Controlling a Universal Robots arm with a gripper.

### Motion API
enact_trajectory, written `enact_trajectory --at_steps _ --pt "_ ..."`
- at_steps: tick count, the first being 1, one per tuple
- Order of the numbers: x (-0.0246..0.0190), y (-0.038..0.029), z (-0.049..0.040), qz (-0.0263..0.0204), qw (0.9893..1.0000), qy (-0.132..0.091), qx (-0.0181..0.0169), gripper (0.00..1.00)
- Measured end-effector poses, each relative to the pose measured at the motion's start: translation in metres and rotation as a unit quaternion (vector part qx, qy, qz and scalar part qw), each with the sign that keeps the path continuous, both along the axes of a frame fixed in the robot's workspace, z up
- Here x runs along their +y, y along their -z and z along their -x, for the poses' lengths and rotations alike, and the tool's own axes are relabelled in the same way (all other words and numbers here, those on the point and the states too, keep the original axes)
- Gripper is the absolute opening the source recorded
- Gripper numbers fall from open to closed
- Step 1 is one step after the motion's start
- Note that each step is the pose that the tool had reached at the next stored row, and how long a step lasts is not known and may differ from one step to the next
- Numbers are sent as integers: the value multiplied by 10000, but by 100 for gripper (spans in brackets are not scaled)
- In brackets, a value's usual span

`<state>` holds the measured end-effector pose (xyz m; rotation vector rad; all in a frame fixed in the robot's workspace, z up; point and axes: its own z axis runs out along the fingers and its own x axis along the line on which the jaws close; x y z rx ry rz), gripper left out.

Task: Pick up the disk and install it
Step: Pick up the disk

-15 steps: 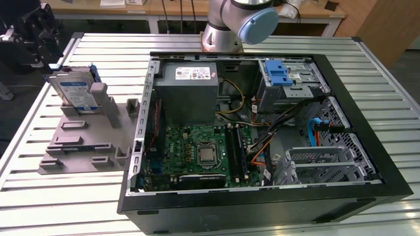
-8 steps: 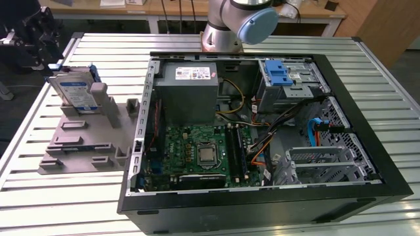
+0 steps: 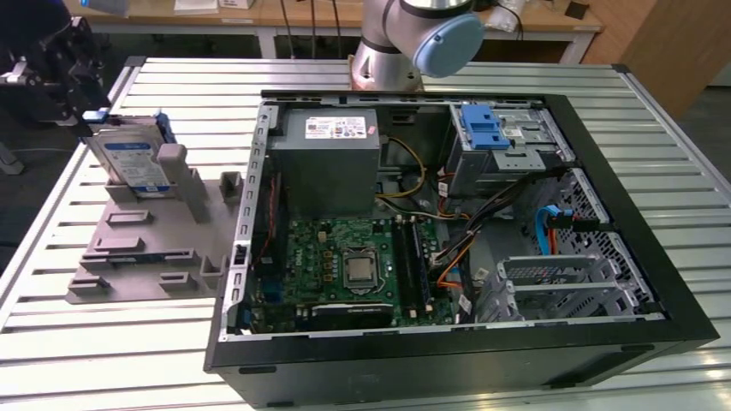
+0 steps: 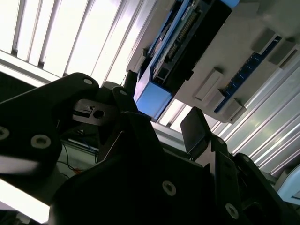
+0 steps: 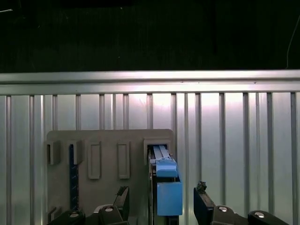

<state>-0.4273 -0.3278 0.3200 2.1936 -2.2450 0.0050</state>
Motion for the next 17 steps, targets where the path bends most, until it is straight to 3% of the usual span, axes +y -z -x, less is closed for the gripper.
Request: enact_trajectory --at_steps 7,10,13,17 --pt "0 100 6 0 10000 0 5 65" --pt "0 103 7 1 10000 0 6 63" --pt "0 107 7 0 10000 0 5 51" --pt "0 139 7 0 10000 0 4 51"
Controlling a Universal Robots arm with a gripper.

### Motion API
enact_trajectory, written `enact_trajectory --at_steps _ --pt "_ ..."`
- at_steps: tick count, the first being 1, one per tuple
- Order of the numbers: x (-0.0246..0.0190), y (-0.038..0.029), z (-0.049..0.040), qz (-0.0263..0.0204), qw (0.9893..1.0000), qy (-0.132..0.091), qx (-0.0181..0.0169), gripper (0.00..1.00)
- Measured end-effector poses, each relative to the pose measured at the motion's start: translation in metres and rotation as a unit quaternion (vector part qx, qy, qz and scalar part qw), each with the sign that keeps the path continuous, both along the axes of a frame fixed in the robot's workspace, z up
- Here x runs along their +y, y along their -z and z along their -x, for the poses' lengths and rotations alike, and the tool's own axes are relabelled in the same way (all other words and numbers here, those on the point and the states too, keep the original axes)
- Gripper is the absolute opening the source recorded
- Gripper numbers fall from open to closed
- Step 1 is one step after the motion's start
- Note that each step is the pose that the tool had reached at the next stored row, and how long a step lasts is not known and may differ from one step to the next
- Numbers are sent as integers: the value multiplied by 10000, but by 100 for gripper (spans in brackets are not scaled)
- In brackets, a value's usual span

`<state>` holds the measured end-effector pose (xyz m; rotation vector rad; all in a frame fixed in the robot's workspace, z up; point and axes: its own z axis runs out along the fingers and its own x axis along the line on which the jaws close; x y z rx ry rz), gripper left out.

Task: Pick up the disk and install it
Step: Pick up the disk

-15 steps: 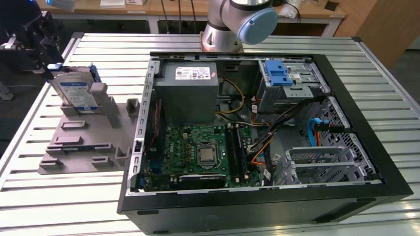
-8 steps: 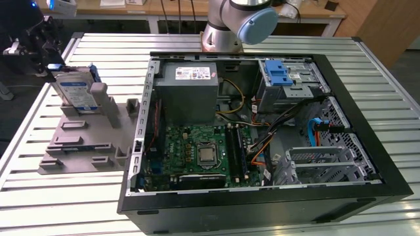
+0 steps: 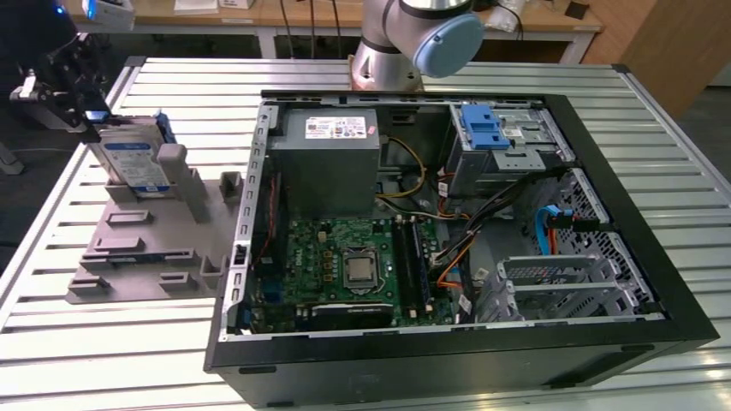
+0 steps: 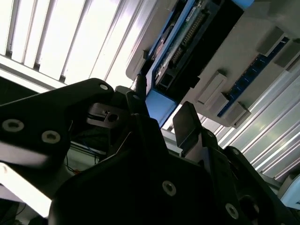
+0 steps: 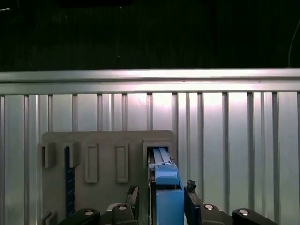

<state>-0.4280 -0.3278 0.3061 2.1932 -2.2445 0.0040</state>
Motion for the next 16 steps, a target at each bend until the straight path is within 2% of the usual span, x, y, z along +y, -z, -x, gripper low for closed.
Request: enact_trajectory --at_steps 11,16 --pt "0 103 0 0 10000 0 0 51" --pt "2 125 0 1 10000 1 1 51"
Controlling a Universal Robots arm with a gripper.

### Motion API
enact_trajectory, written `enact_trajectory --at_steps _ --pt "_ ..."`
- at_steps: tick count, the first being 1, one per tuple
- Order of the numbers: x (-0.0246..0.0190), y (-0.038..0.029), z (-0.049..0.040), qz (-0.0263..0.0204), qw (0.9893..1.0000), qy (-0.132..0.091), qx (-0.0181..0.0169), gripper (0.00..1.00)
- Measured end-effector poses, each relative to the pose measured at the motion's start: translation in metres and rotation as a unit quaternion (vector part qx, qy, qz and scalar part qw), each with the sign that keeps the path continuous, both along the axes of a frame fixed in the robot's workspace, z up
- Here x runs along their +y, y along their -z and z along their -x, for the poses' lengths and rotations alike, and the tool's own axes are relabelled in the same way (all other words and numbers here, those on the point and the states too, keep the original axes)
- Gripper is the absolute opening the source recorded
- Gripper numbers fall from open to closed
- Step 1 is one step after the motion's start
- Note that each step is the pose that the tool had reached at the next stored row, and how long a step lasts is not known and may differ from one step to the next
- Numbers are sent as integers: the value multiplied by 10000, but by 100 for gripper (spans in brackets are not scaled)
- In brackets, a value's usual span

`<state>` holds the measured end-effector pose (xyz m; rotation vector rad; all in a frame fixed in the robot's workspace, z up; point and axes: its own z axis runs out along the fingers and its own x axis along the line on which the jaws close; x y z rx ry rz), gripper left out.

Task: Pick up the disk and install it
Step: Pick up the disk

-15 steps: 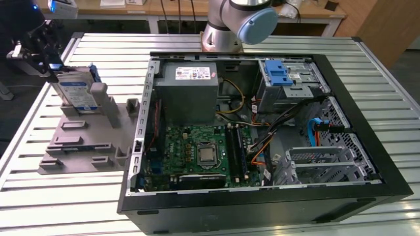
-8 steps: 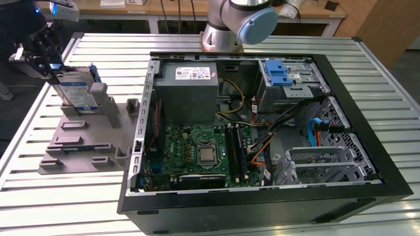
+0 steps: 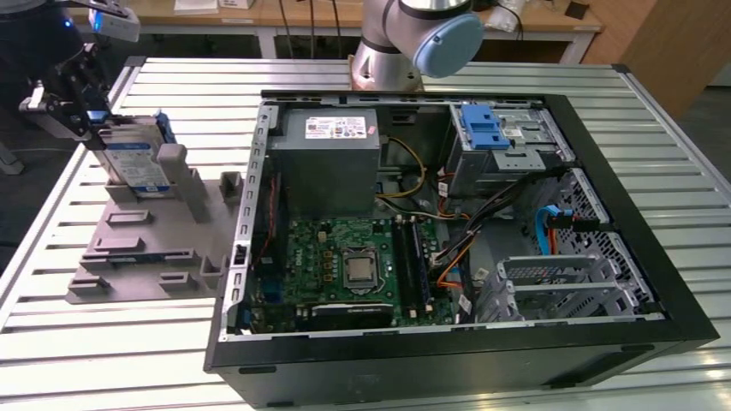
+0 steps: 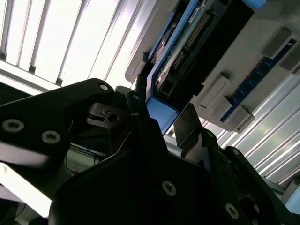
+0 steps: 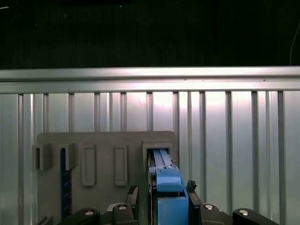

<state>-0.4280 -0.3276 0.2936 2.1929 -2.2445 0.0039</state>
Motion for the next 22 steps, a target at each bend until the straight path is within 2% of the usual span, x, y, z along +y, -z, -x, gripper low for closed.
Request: enact_trajectory --at_steps 4,11,12,22 --pt "16 10 0 -1 10000 -1 -1 51" --pt "18 18 0 0 10000 1 -1 49" --pt "18 18 0 0 10000 1 -1 42" --pt "18 25 0 -1 10000 1 -2 44"
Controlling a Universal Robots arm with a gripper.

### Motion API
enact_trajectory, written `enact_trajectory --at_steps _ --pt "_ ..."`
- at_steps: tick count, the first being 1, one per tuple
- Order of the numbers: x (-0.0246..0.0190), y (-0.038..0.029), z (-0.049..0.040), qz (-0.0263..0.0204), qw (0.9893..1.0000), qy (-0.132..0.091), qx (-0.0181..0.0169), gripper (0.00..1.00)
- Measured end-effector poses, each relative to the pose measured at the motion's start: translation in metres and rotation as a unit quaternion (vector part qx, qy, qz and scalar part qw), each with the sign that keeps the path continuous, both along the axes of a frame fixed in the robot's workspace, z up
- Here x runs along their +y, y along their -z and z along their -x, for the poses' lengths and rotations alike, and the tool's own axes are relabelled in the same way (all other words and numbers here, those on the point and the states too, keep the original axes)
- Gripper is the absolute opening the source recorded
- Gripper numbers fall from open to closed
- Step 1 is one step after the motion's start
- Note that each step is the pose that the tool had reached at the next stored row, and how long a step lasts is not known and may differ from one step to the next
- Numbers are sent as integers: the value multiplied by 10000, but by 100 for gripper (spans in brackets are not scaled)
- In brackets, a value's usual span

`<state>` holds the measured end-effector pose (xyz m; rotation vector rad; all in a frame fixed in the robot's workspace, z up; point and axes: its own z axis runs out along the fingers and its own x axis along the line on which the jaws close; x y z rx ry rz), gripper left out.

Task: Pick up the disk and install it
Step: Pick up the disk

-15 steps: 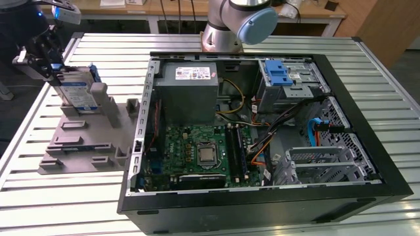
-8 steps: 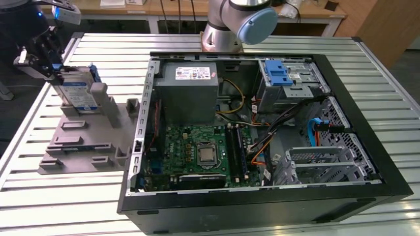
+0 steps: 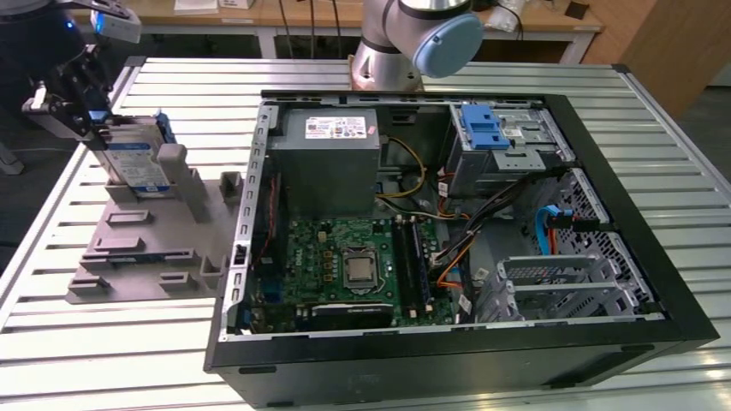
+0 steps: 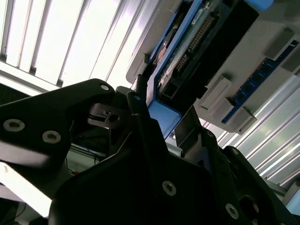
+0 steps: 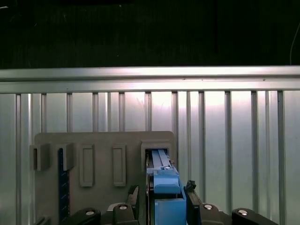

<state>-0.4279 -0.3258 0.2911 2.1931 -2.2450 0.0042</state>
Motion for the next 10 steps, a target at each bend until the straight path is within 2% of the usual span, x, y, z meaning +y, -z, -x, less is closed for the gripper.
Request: enact_trajectory --at_steps 1,6,8,9,10 --pt "0 5 0 0 10000 0 -1 50" --pt "0 20 1 1 10000 0 3 50" --pt "0 22 0 1 10000 0 2 48" --pt "0 22 0 1 10000 0 2 42" --pt "0 22 0 1 10000 0 2 42"
